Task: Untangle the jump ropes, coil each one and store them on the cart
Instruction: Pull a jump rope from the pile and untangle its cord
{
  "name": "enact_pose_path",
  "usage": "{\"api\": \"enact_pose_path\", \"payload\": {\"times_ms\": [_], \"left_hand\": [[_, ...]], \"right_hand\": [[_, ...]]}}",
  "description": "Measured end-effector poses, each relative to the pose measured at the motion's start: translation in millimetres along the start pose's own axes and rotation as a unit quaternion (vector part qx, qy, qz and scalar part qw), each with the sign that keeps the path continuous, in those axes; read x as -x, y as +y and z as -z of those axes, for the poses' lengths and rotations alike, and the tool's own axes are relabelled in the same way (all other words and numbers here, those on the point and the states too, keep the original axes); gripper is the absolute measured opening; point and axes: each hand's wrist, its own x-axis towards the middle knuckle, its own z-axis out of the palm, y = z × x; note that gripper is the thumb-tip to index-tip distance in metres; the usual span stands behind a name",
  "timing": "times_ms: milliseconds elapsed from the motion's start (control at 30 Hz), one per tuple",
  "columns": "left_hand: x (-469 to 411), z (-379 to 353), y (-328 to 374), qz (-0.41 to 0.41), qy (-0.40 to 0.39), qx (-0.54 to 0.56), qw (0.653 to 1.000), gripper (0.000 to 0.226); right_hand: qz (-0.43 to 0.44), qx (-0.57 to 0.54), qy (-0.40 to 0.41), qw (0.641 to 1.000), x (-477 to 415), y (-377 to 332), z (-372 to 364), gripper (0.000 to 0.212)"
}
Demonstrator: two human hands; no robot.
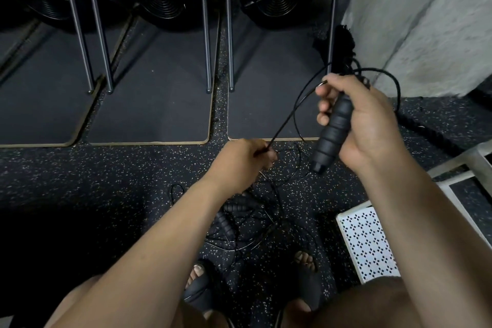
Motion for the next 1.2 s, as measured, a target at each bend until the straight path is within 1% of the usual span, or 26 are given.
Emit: {"api": "enact_pose_path", "payload": {"times_ms": [67,133,200,267,333,433,533,600,700,867,933,1033,1133,1200], "left_hand": [[0,2,2,-0.010,0.023,-0.007,1.000,0.026],[0,4,3,-0.030,0.063,-0.016,0.997,0.026],[-1,8,4,-0.064,0.102,0.004,0.993,0.026],[0,11,5,-0.099,0.117,0.021,0.988,0.023],[2,14,7,-0.113,0.122,0.014,0.986,0.020],[3,15,6,-0.109,0.120,0.011,0.987,0.017],[-1,12,1,-0.095,0.092,0.021,0.991,0.017],[-2,9,-1,-0.085,0.061,0.031,0.994,0.019],[1,5,-1,-0.063,0.010,0.023,0.998,0.012],[4,0,2,-0.018,-0.068,-0.025,0.997,0.011],[6,-3,2,-0.002,-0.100,-0.035,0.994,0.017],[6,-4,1,0.010,-0.109,-0.062,0.992,0.018],[7,-2,4,0.012,-0.089,-0.029,0.996,0.017],[6,0,8,-0.002,-0.064,0.001,0.998,0.018]], "right_hand": [[-0.016,0.022,0.005,1.000,-4,6,2,0.013],[-0.053,0.095,0.000,0.994,-6,18,3,0.016],[-0.091,0.187,-0.044,0.977,-4,31,2,0.010],[-0.109,0.247,-0.098,0.958,0,43,-2,0.010],[-0.101,0.275,-0.113,0.949,2,51,-7,0.012],[-0.066,0.286,-0.100,0.951,1,56,-12,0.010],[-0.044,0.279,-0.101,0.954,2,54,-13,0.013],[-0.033,0.266,-0.095,0.959,4,49,-15,0.012],[-0.013,0.222,-0.080,0.972,6,38,-18,0.008],[0.004,0.065,-0.055,0.996,4,11,-14,0.007],[0.006,-0.003,-0.047,0.999,2,3,-9,0.008],[0.000,-0.062,-0.026,0.998,-1,-5,0,0.006],[-0.026,-0.044,-0.012,0.999,-6,1,5,0.007],[-0.062,0.030,-0.002,0.998,-9,10,5,0.014]]}}
